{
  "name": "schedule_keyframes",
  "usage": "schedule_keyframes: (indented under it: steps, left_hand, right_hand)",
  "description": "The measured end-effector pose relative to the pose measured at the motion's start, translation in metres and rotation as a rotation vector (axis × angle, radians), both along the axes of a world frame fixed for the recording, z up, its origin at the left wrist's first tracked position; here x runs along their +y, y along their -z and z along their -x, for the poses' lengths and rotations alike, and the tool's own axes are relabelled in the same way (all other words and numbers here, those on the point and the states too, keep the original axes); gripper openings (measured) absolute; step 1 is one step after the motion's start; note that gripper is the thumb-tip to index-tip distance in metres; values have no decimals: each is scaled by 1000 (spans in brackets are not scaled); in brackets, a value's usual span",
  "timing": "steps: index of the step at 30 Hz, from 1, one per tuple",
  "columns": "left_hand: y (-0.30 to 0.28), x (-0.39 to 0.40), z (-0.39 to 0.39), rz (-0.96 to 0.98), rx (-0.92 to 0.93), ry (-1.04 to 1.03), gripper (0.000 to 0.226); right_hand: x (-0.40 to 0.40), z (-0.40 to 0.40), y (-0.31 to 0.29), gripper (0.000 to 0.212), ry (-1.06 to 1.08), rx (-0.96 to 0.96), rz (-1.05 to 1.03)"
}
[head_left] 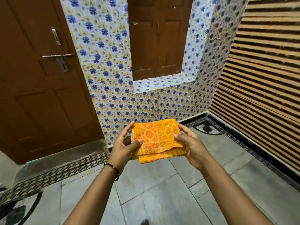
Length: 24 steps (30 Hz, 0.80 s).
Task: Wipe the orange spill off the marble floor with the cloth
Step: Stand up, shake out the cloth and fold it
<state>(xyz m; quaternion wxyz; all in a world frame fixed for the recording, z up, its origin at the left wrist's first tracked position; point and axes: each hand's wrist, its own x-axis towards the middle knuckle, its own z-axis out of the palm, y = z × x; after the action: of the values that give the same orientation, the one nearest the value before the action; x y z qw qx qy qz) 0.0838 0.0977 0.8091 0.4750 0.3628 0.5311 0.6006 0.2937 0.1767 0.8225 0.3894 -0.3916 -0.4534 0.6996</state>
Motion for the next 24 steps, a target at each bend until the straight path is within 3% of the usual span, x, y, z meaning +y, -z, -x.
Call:
schedule_keyframes:
  steps: [24]
  left_hand:
    - [18,383,101,16,156,-10,58]
  right_hand:
    - [395,104,24,53,7,22,151]
